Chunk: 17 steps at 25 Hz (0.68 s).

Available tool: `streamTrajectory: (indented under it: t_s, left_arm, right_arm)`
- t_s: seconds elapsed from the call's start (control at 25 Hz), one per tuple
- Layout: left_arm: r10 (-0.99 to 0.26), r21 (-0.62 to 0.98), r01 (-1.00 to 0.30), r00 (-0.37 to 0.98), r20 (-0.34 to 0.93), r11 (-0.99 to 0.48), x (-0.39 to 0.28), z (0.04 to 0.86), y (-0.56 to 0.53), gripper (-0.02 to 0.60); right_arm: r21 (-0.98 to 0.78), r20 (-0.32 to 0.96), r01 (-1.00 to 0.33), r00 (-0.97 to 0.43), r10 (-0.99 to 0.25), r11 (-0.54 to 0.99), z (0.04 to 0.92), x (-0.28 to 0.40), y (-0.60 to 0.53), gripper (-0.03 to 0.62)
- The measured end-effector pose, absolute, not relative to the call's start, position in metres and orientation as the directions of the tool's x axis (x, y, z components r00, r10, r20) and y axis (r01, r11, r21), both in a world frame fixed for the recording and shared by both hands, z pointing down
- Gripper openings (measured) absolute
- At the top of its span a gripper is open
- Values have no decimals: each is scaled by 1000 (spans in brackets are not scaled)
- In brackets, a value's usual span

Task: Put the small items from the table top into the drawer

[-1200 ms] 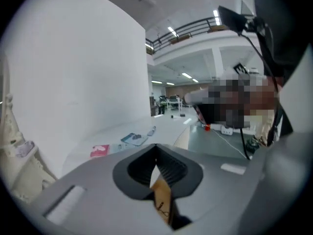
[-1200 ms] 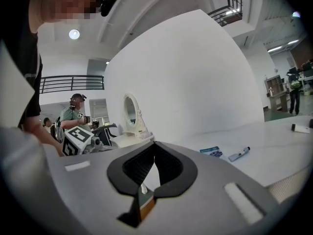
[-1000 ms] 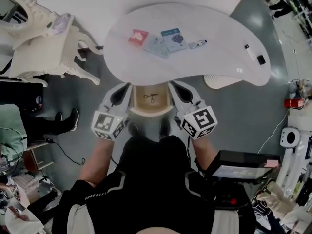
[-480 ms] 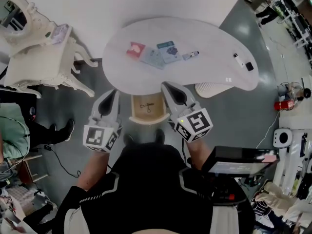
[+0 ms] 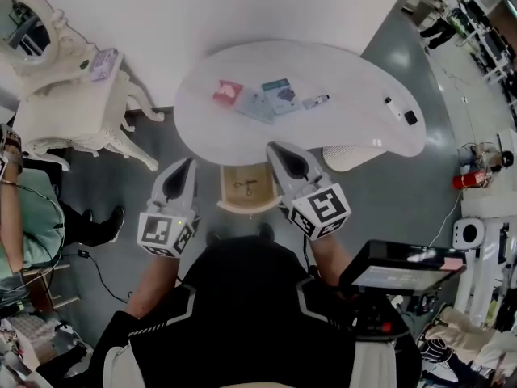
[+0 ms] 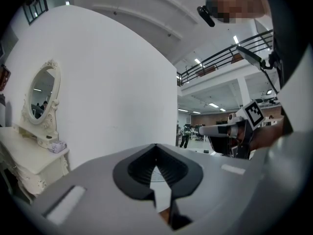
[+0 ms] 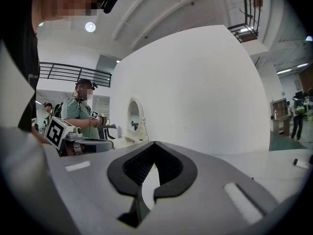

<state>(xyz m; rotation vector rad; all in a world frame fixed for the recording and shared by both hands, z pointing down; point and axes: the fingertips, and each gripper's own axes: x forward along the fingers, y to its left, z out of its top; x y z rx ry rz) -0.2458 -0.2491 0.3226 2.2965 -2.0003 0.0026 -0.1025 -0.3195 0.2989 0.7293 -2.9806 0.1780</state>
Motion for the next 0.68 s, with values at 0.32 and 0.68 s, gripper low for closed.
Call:
streamTrajectory:
  t_s: [0.32,0.68]
  left_arm:
    - [-989,23,-991,134,59,-133,-249,312,-242,0]
    - [-991,24,-992,123,51,-122,-255,313,-232,-2]
  right_arm:
    - [-107,85,-467,-884,-460,878,293,-110,-317,0]
    - [-100,81,-474,-880,-468,875,296,-113,-312,0]
